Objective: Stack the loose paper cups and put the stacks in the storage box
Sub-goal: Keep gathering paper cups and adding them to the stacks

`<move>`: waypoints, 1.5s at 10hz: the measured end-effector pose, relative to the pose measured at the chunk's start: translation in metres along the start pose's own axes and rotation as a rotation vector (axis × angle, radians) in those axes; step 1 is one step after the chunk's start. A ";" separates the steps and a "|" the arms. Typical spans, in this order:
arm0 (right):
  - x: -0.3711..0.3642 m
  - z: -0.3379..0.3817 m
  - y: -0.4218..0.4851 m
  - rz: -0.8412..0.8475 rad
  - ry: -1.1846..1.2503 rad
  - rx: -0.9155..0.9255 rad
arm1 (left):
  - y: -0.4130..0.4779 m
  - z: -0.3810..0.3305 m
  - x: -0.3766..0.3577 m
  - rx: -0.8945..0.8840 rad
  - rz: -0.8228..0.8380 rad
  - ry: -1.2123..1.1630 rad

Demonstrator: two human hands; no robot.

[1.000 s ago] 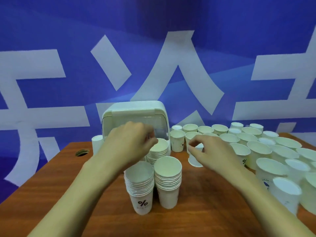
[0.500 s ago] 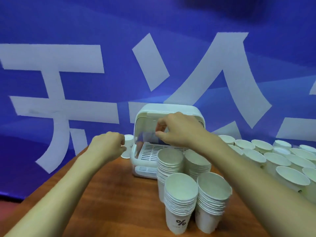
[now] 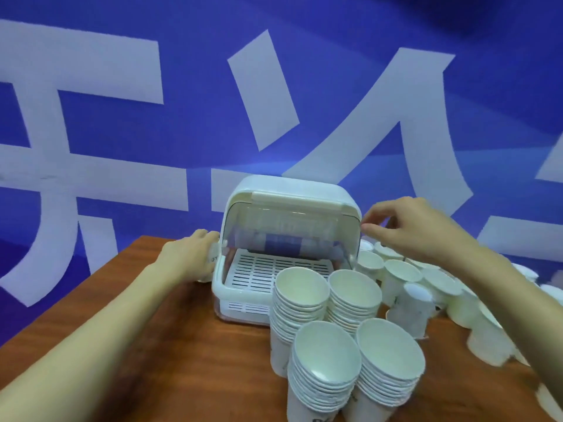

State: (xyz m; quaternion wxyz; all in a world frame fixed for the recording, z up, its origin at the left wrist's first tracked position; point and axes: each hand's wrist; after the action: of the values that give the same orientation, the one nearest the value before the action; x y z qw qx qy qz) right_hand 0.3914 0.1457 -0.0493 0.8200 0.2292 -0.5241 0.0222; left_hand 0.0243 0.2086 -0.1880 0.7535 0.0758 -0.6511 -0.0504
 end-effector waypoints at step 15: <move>-0.037 -0.082 -0.154 0.098 -0.158 -0.167 | -0.245 -0.109 0.120 -0.081 0.227 -0.021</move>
State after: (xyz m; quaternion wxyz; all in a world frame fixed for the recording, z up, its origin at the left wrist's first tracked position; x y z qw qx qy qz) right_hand 0.4868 0.0485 -0.1645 0.7902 0.1350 -0.5978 0.0005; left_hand 0.1553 -0.0479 -0.1302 0.7498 -0.0297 -0.6610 0.0082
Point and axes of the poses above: each hand's wrist, its own y-axis towards the middle knuckle, its own x-axis out of the back of the hand, z = x × y, and after that the axes turned 14 degrees about y, right-handed
